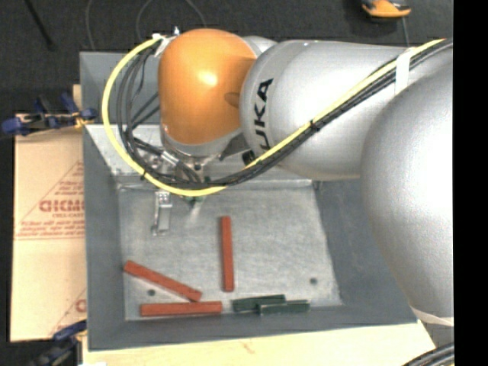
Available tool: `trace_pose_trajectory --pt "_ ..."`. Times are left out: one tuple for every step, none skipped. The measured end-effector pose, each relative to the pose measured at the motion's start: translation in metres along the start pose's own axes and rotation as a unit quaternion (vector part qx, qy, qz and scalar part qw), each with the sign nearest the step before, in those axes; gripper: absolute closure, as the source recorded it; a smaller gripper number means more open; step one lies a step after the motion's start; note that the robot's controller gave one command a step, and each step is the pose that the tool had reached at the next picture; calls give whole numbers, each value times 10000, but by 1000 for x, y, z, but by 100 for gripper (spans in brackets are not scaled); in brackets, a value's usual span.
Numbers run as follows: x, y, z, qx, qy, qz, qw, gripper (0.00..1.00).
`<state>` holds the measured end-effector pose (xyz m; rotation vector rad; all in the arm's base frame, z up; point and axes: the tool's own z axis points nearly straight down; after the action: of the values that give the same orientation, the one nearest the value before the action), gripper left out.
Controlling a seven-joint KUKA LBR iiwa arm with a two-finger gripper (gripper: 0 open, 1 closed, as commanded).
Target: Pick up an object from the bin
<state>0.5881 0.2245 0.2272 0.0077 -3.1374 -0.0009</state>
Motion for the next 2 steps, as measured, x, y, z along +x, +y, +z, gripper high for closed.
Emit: trace_pose_trajectory --pt "72 5 161 1 9 -75 10000 0" --pt "75 -9 126 -11 -43 480 9988 0"
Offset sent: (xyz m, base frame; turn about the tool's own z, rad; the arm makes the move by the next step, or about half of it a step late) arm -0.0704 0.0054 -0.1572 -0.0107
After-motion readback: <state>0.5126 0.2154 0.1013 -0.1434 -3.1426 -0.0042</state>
